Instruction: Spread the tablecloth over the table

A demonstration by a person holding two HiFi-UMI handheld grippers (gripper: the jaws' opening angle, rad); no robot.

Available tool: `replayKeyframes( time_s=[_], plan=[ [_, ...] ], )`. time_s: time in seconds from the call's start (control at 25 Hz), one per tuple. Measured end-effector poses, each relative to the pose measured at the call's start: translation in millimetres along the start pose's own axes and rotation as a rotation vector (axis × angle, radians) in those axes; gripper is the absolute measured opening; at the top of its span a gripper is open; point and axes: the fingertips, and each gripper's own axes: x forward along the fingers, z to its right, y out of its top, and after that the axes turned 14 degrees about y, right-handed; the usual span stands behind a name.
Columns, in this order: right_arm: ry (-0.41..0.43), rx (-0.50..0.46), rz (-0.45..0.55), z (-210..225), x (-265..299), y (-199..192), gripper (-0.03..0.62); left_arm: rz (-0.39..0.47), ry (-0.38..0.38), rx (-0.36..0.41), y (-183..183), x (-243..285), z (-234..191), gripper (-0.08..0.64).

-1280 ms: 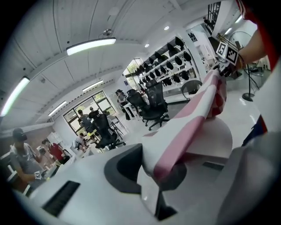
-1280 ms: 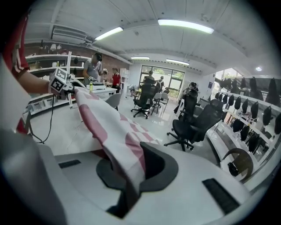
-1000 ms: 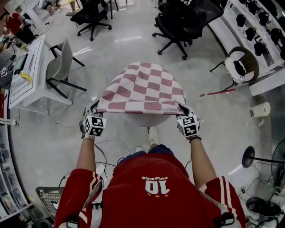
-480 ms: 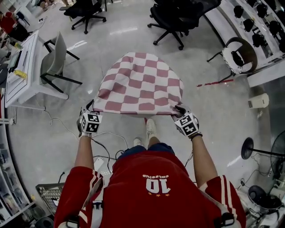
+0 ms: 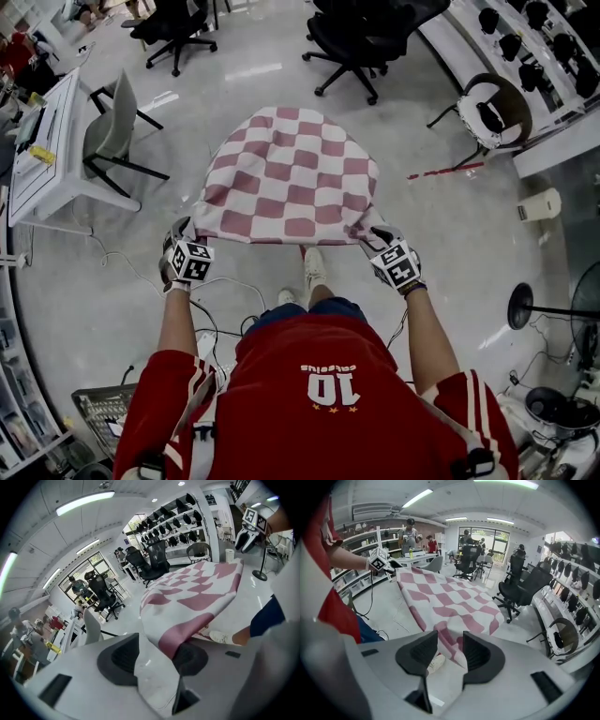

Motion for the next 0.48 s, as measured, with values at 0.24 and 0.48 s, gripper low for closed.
replayKeyframes(
  time_s=[0.24,0.48],
  plan=[
    [-0.008,0.011,0.016,-9,-8,-6,0.160,-0.066,-0.014,-0.002,-43,-19,14,0.221],
    [-0.029,0.019,0.050,-8,-20,4,0.159,-0.125,0.000,-0.071,-82,-39,9,0.221]
  ],
)
